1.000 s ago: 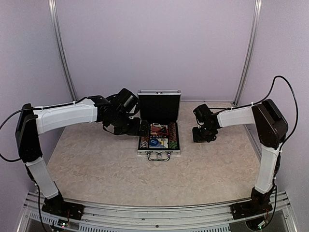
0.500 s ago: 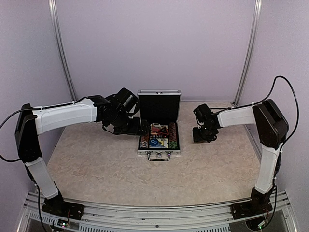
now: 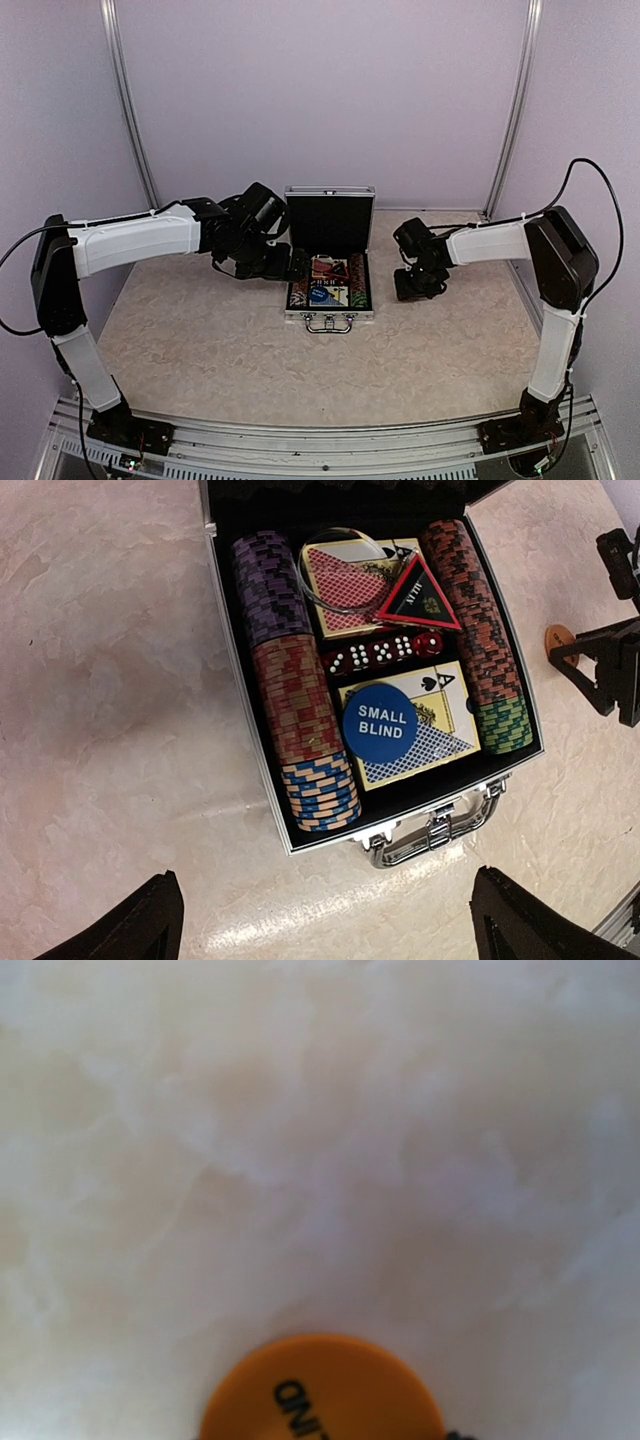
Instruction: Pack up texas hold em set
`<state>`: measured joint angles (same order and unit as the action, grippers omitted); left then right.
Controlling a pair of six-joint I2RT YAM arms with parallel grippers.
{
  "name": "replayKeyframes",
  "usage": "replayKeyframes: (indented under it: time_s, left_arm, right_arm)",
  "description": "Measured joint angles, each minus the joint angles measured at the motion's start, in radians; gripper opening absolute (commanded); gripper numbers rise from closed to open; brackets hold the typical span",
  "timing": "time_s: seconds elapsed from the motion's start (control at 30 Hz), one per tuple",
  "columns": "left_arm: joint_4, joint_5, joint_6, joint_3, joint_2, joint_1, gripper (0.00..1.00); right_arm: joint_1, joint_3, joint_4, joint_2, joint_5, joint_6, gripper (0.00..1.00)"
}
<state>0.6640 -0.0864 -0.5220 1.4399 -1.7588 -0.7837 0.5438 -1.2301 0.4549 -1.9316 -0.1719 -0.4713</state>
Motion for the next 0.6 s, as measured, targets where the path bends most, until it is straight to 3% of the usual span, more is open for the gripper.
replayKeyframes:
  time_s: [0.6]
  left_arm:
    - [-0.006, 0.0, 0.0, -0.015, 0.0, 0.005, 0.99]
  right_arm:
    - [0.081, -0.02, 0.061, 0.076, -0.034, -0.002, 0.47]
